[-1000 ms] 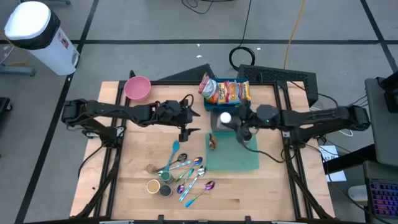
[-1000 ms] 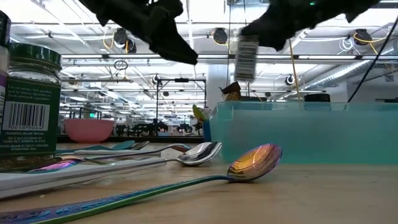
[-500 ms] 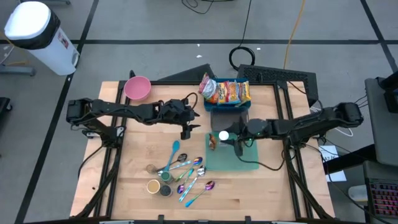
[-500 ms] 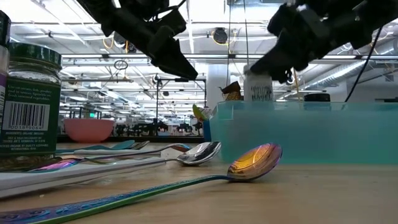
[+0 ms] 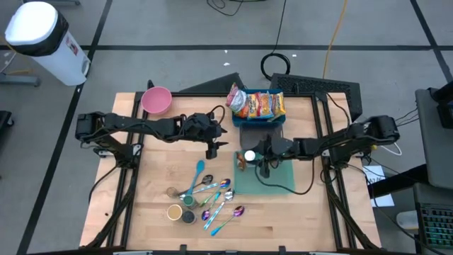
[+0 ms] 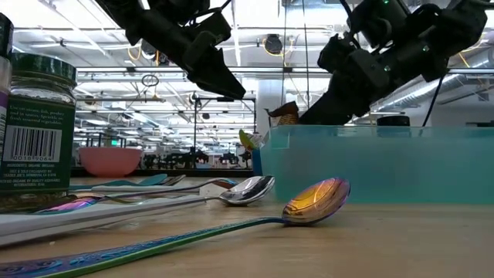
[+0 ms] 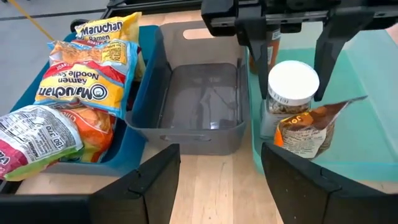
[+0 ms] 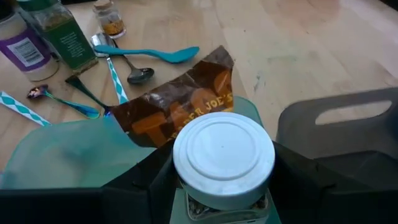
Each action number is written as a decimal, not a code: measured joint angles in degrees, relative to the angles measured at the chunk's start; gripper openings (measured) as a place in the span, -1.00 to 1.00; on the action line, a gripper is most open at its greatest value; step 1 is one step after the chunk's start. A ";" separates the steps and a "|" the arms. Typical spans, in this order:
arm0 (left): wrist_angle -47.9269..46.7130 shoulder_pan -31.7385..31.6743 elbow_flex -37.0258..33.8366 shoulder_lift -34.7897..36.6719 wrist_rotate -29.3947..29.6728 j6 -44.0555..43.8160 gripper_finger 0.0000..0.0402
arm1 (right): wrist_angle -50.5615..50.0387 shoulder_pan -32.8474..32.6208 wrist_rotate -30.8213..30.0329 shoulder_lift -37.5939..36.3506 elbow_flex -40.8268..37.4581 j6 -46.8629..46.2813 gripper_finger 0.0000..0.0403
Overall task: Pick & Place Food Item
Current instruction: Put the white seasoning bottle into the green bin, then put the green seasoning bottle into the green bin
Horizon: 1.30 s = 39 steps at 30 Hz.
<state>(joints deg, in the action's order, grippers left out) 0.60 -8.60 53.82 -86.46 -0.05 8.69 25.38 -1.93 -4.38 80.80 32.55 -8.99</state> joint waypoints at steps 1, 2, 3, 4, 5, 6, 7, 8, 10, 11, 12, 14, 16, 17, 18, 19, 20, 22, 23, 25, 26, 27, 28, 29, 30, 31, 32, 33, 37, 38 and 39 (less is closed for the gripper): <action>0.00 0.00 0.00 0.00 0.01 0.02 0.14 | 0.39 0.00 -0.01 0.64 0.07 0.43 -0.02; 0.01 0.00 0.00 0.00 0.00 0.02 0.14 | 0.73 0.00 0.00 1.13 0.11 0.77 0.04; 0.02 0.00 0.00 0.00 0.00 0.02 0.14 | 0.80 0.00 -0.02 1.47 0.18 0.92 0.12; 0.04 0.00 0.00 0.00 0.00 0.02 0.14 | 0.71 0.00 -0.02 1.83 0.18 1.06 0.20; 0.04 0.00 0.00 0.00 0.00 0.00 0.14 | 0.31 0.00 -0.02 2.30 0.08 1.11 0.28; 0.04 0.00 0.00 0.00 0.00 0.02 0.14 | 0.04 0.00 0.02 2.56 0.05 1.35 0.36; 0.04 0.00 0.00 0.00 0.00 -0.02 0.14 | -0.01 -0.02 0.13 2.42 0.05 1.28 0.42; 0.04 0.00 0.00 0.00 0.00 -0.19 0.14 | 0.09 -0.02 0.12 2.08 0.05 1.27 0.48; 0.17 0.03 0.00 -0.01 0.03 -0.70 0.14 | 0.13 0.00 0.05 1.48 0.05 1.24 0.56; 0.35 0.02 0.00 -0.02 0.04 -1.36 0.14 | -0.38 0.00 0.02 0.91 0.05 1.18 0.59; 0.50 0.02 0.00 0.00 0.06 -2.12 0.14 | -0.55 -0.02 -0.01 0.18 0.01 1.14 0.61; 0.48 0.02 0.00 0.34 0.04 -4.17 0.14 | -0.47 -0.02 0.02 -1.59 0.03 1.22 0.64; 0.29 0.02 0.00 1.08 0.07 -6.61 0.14 | -2.15 -0.02 -0.01 -4.26 0.01 1.64 0.66; -0.44 0.02 0.00 1.81 0.05 -7.36 0.14 | -2.21 -0.02 -0.02 -5.42 0.01 1.88 0.66; -1.42 0.08 0.00 2.69 -0.02 -7.59 0.14 | -2.65 -0.02 -0.02 -6.82 0.01 2.08 0.66; -2.36 0.27 0.00 3.60 -0.36 -7.72 0.14 | -3.91 -0.02 0.00 -8.58 0.01 2.21 0.66; -3.26 0.47 0.00 4.66 -0.93 -7.76 0.14 | -4.80 -0.02 0.00 -10.28 -0.01 2.27 0.65; -6.33 1.16 0.02 6.95 -2.67 -8.14 0.15 | -5.41 -0.05 0.00 -13.49 0.03 2.93 0.64; -7.26 1.81 0.00 8.00 -3.31 -8.72 0.14 | -6.33 -0.07 0.02 -15.23 0.01 3.20 0.64; -10.27 3.29 0.02 10.53 -4.78 -9.39 0.15 | -6.74 -0.38 -0.03 -18.45 0.01 3.69 0.63; -12.18 4.39 0.02 11.63 -5.44 -9.83 0.15 | -6.56 -0.60 -0.09 -19.97 0.01 3.69 0.63; -12.95 5.73 0.02 12.54 -5.92 -10.37 0.15 | -6.77 -0.98 -0.04 -21.58 0.01 3.72 0.63; -13.80 7.31 0.04 13.34 -6.03 -11.04 0.15 | -6.71 -1.53 -0.02 -22.79 0.01 3.92 0.63; -15.14 9.15 0.04 13.99 -6.13 -11.98 0.15 | -5.90 -2.16 -0.03 -23.80 0.01 4.39 0.63; -15.89 11.21 0.03 14.40 -6.19 -12.78 0.15 | -5.40 -2.85 -0.02 -24.78 0.01 5.14 0.63; -15.51 13.60 0.03 14.57 -6.13 -13.38 0.15 | -5.42 -3.63 -0.02 -25.85 0.01 5.91 0.63; -14.97 16.20 0.04 14.60 -5.68 -13.63 0.15 | -4.89 -4.56 -0.02 -26.49 0.01 6.58 0.63; -14.73 18.84 0.04 14.60 -4.74 -13.83 0.14 | -3.60 -5.52 -0.03 -26.86 0.01 6.91 0.63; -11.34 31.41 0.15 13.01 1.69 -17.50 0.14 | -0.53 -10.11 -0.02 -27.32 0.02 7.37 0.62; -11.54 34.51 0.15 12.16 4.18 -19.89 0.15 | 0.17 -11.23 -0.02 -27.22 0.03 8.00 0.62; -12.40 37.22 0.08 11.24 6.66 -22.39 0.15 | 0.33 -12.58 -0.02 -27.22 0.02 8.69 0.62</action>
<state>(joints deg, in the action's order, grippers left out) -11.80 28.62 53.90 -75.22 6.61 -13.70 25.71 -14.51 -4.40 53.58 32.57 -0.30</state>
